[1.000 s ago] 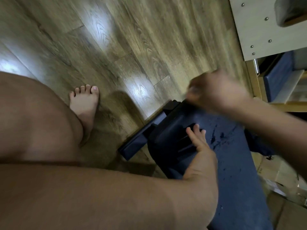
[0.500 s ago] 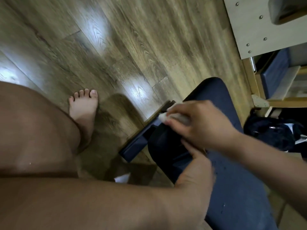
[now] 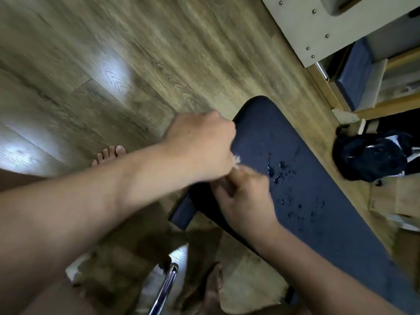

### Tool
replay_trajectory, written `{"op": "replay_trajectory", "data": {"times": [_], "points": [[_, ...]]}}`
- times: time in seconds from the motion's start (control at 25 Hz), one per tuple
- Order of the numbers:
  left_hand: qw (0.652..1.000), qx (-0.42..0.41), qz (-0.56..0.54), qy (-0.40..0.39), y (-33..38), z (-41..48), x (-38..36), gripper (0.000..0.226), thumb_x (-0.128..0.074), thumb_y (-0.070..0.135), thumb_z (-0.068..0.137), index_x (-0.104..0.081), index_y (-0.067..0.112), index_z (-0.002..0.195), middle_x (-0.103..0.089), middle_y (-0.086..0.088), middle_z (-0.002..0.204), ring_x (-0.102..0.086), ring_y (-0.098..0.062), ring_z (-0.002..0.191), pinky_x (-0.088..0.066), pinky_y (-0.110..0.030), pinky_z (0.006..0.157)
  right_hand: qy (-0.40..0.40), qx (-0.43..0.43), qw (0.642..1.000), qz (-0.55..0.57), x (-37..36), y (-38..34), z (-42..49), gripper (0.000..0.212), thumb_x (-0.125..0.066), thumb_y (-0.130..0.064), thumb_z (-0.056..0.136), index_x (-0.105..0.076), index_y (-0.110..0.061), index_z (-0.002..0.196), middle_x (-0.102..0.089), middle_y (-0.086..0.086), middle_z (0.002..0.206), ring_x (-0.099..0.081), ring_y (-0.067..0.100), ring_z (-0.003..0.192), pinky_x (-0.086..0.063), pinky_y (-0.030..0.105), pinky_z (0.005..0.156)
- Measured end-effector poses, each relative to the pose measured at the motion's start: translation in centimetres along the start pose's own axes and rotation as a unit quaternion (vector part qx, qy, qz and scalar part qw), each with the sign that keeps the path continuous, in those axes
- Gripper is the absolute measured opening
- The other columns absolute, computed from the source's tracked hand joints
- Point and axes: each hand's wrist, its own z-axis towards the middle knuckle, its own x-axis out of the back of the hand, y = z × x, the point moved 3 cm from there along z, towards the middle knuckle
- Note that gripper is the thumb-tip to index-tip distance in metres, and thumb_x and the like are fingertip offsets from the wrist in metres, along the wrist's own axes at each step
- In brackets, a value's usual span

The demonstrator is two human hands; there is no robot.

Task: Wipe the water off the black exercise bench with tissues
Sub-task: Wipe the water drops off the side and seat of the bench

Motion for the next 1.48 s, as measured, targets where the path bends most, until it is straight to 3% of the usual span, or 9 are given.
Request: {"op": "replay_trajectory", "data": {"times": [0.2, 0.4, 0.56, 0.72, 0.84, 0.96, 1.2, 1.32, 1.48], "points": [[0.969, 0.061, -0.238, 0.006, -4.1, -0.5, -2.1, 0.019, -0.059, 0.021, 0.087, -0.076, 0.011, 0.088, -0.071, -0.007, 0.080, -0.064, -0.027, 0.086, -0.054, -0.031, 0.078, -0.040, 0.135, 0.983, -0.116, 0.9, 1.3, -0.5, 0.023, -0.060, -0.038, 0.083, -0.072, -0.035, 0.102, -0.068, -0.004, 0.084, -0.063, 0.021, 0.063, -0.047, 0.027, 0.048], [0.874, 0.134, -0.458, -0.096, -3.7, -0.2, -4.9, 0.028, -0.052, 0.039, 0.084, -0.065, 0.014, 0.088, -0.064, -0.012, 0.089, -0.069, -0.035, 0.095, -0.058, -0.051, 0.089, 0.070, -0.166, 0.965, -0.189, 3.5, 9.7, 11.4, 0.032, -0.049, -0.042, 0.093, -0.063, -0.033, 0.120, -0.068, 0.007, 0.111, -0.062, 0.032, 0.100, -0.048, 0.033, 0.074], [0.859, 0.169, -0.476, -0.081, -2.9, 1.4, -4.3, 0.035, -0.048, 0.039, 0.100, -0.063, 0.015, 0.081, -0.066, -0.009, 0.091, -0.068, -0.036, 0.101, -0.057, -0.050, 0.094, 0.092, -0.206, 0.959, -0.169, 1.8, 6.8, 8.5, 0.029, -0.042, -0.038, 0.096, -0.060, -0.028, 0.117, -0.063, 0.007, 0.115, -0.060, 0.034, 0.099, -0.041, 0.034, 0.070], [0.888, 0.140, -0.431, -0.072, -1.6, 2.3, -3.6, 0.069, -0.036, 0.067, 0.075, -0.066, 0.009, 0.095, -0.069, -0.010, 0.108, -0.064, -0.033, 0.109, -0.050, -0.048, 0.102, 0.053, -0.059, 0.992, -0.095, -1.0, -0.5, -3.5, 0.023, -0.053, -0.039, 0.087, -0.066, -0.029, 0.102, -0.066, 0.003, 0.084, -0.064, 0.030, 0.066, -0.047, 0.032, 0.046], [0.894, 0.141, -0.421, -0.058, -1.1, 2.3, -3.5, 0.074, -0.034, 0.069, 0.073, -0.067, 0.008, 0.100, -0.070, -0.012, 0.112, -0.066, -0.031, 0.108, -0.051, -0.048, 0.101, 0.030, 0.010, 0.989, -0.146, 0.1, 1.4, -3.4, 0.028, -0.052, -0.039, 0.086, -0.070, -0.029, 0.105, -0.067, 0.002, 0.078, -0.065, 0.026, 0.064, -0.040, 0.027, 0.043], [0.882, 0.151, -0.442, -0.062, -1.2, 2.1, -3.4, 0.060, -0.038, 0.065, 0.086, -0.066, 0.013, 0.099, -0.070, -0.009, 0.110, -0.068, -0.027, 0.105, -0.054, -0.046, 0.097, 0.063, -0.109, 0.965, -0.232, 2.5, 7.4, 4.5, 0.027, -0.045, -0.039, 0.093, -0.061, -0.033, 0.114, -0.067, 0.006, 0.097, -0.065, 0.033, 0.085, -0.043, 0.033, 0.061], [0.878, 0.154, -0.448, -0.065, -0.6, 1.9, -2.6, 0.045, -0.036, 0.052, 0.103, -0.063, 0.015, 0.100, -0.070, -0.011, 0.104, -0.069, -0.025, 0.096, -0.057, -0.044, 0.094, 0.088, -0.266, 0.956, -0.087, 3.5, 9.5, 8.9, 0.026, -0.044, -0.032, 0.094, -0.063, -0.029, 0.111, -0.067, 0.005, 0.107, -0.062, 0.031, 0.098, -0.041, 0.030, 0.071], [0.888, 0.158, -0.426, -0.065, 0.2, 2.2, -1.8, 0.044, -0.033, 0.054, 0.104, -0.056, 0.021, 0.086, -0.060, -0.003, 0.084, -0.061, -0.026, 0.084, -0.057, -0.046, 0.091, 0.095, -0.170, 0.978, -0.076, 0.0, 3.3, -0.8, 0.021, -0.051, -0.036, 0.091, -0.065, -0.028, 0.103, -0.068, 0.004, 0.092, -0.064, 0.032, 0.081, -0.046, 0.034, 0.060], [0.907, 0.146, -0.392, -0.040, 1.0, 2.2, -2.0, 0.056, -0.033, 0.060, 0.100, -0.065, 0.014, 0.095, -0.068, -0.007, 0.093, -0.068, -0.033, 0.096, -0.057, -0.050, 0.091, 0.014, -0.072, 0.993, -0.087, -0.3, 0.2, -6.1, 0.022, -0.063, -0.045, 0.079, -0.070, -0.038, 0.099, -0.066, -0.001, 0.077, -0.065, 0.027, 0.065, -0.048, 0.031, 0.049]]}}
